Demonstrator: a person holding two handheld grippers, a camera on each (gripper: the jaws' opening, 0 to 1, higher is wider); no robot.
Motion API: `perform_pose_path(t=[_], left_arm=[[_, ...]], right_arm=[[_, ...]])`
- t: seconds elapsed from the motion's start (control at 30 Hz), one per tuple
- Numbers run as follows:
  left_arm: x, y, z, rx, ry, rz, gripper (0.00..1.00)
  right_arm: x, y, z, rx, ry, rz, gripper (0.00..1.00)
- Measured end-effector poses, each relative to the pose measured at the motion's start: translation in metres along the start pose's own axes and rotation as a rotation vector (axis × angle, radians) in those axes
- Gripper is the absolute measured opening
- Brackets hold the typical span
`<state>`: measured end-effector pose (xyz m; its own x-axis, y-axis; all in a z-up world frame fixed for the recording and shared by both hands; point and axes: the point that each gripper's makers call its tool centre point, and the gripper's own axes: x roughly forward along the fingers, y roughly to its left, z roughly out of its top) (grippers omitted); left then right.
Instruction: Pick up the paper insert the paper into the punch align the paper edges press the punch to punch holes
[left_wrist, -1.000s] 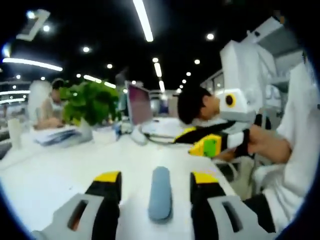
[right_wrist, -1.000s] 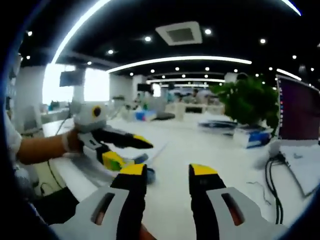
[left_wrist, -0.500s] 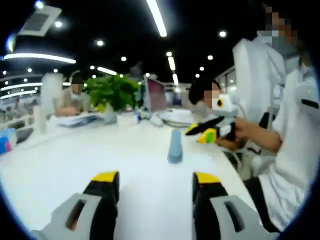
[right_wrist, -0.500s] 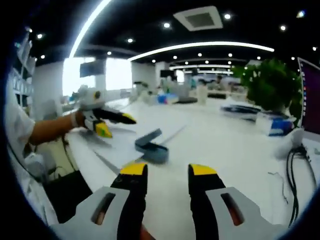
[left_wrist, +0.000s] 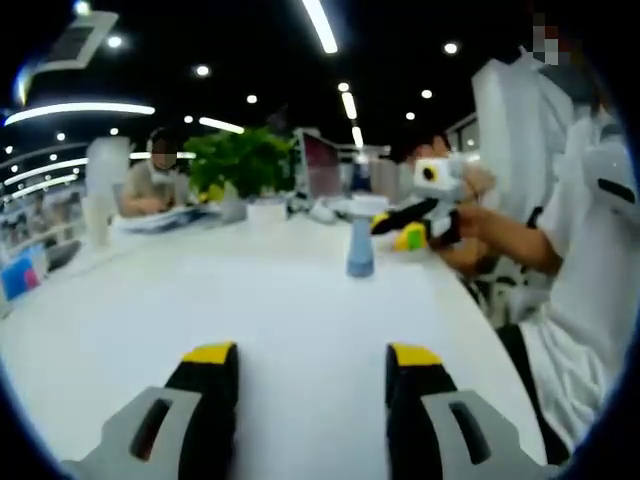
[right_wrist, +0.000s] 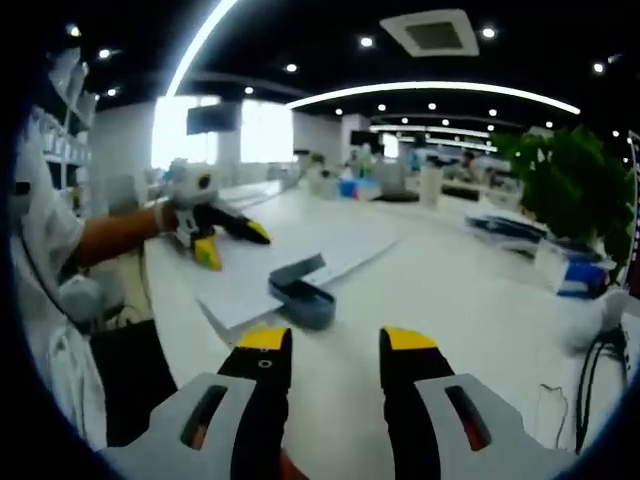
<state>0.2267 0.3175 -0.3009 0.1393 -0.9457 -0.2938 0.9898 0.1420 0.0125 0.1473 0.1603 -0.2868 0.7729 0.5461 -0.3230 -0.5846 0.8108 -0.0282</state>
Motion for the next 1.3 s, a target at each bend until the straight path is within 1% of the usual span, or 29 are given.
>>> perform_pose_path(t=[0.03, 0.07, 0.1, 0.17, 0.2, 0.27, 0.3, 0.4, 0.43, 0.47, 0.57, 0.67, 0.77, 0.8, 1.0, 1.13, 1.2, 1.27, 1.3], left_arm=[[0.000, 0.000, 0.000, 0.000, -0.003, 0.000, 0.60], [0.000, 0.000, 0.001, -0.001, -0.005, -0.001, 0.60], [-0.001, -0.001, 0.001, -0.001, -0.006, -0.002, 0.60], [-0.001, -0.001, 0.001, -0.003, -0.007, -0.003, 0.60], [-0.001, -0.001, 0.001, -0.003, -0.008, -0.003, 0.60], [-0.001, -0.001, 0.001, -0.005, -0.010, -0.005, 0.60], [-0.001, -0.002, 0.001, -0.006, -0.011, -0.005, 0.60], [-0.001, -0.002, 0.000, -0.007, -0.014, -0.006, 0.60], [-0.001, -0.003, 0.000, -0.007, -0.015, -0.007, 0.60], [-0.001, -0.003, 0.000, -0.006, -0.016, -0.007, 0.60], [-0.001, -0.004, 0.000, -0.006, -0.016, -0.008, 0.60], [-0.002, -0.005, -0.001, -0.007, -0.016, -0.007, 0.60], [-0.001, -0.006, -0.002, -0.007, -0.016, -0.005, 0.60], [-0.001, -0.008, -0.003, -0.008, -0.015, -0.002, 0.60], [0.000, -0.013, -0.004, -0.009, -0.015, 0.000, 0.60], [0.001, -0.015, -0.004, -0.009, -0.015, 0.000, 0.60], [0.002, -0.016, -0.004, -0.009, -0.014, 0.000, 0.60], [0.002, -0.015, -0.004, -0.009, -0.014, 0.000, 0.60], [0.004, -0.019, -0.003, -0.009, -0.013, 0.000, 0.60]], right_arm=[[0.004, 0.003, -0.001, -0.004, 0.004, 0.055, 0.38], [0.007, 0.001, -0.001, 0.001, 0.006, 0.083, 0.38], [0.011, -0.002, 0.000, -0.002, 0.001, 0.097, 0.38], [0.019, -0.001, 0.000, -0.010, -0.003, 0.173, 0.39], [0.021, -0.001, 0.000, -0.012, -0.001, 0.191, 0.39], [0.029, 0.011, -0.005, -0.085, 0.031, 0.301, 0.38], [0.031, 0.017, -0.006, -0.098, 0.041, 0.351, 0.37], [0.040, 0.030, -0.004, -0.131, 0.040, 0.451, 0.35], [0.044, 0.027, -0.003, -0.140, 0.032, 0.453, 0.34], [0.047, 0.022, -0.003, -0.131, 0.035, 0.460, 0.33], [0.048, 0.014, -0.004, -0.113, 0.032, 0.498, 0.25], [0.045, 0.011, -0.006, -0.117, 0.026, 0.523, 0.23], [0.037, 0.013, -0.008, -0.118, 0.024, 0.560, 0.23], [0.025, 0.022, -0.011, -0.127, 0.021, 0.617, 0.23], [0.023, 0.028, -0.011, -0.149, 0.025, 0.645, 0.23], [0.025, 0.028, -0.007, -0.171, 0.008, 0.654, 0.23], [0.026, 0.028, -0.003, -0.182, -0.003, 0.674, 0.23], [0.027, 0.030, -0.002, -0.178, 0.006, 0.695, 0.23], [0.027, 0.031, -0.003, -0.185, 0.013, 0.705, 0.23]])
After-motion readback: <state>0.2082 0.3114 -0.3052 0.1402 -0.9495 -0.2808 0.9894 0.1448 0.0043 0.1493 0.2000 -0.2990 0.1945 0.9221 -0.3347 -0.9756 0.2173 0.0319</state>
